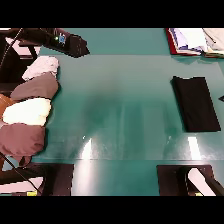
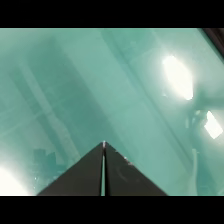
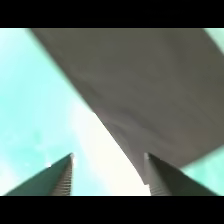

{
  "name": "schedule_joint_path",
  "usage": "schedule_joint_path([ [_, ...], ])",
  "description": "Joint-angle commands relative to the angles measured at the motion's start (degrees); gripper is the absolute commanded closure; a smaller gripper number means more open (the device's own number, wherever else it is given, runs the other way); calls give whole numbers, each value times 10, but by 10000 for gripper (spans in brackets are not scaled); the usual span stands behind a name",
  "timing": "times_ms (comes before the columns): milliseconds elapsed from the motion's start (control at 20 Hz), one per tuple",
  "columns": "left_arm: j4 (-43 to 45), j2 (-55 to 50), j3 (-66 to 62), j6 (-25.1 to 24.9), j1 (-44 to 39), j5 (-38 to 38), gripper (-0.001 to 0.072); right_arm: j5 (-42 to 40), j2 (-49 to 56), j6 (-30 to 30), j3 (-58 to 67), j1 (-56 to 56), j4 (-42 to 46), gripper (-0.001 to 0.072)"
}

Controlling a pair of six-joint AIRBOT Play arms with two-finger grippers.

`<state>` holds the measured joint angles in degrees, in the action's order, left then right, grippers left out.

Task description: Fold the shirts.

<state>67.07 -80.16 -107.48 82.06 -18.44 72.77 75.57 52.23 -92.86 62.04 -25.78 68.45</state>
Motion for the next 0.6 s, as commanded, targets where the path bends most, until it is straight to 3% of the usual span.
schedule_joint_path([
  [0, -2, 0, 0, 0, 0, 0, 684, -36, -29, 4, 8, 77, -33, 414],
  [100, -2, 0, 0, 0, 0, 0, 684, -49, -30, 4, 8, 130, -33, 637],
  [150, -2, 0, 0, 0, 0, 1, 684, -52, -30, 4, 8, 153, -28, 697],
  [550, -2, 0, 0, 0, 0, 0, 684, -49, -30, 4, 8, 199, -24, 697],
])
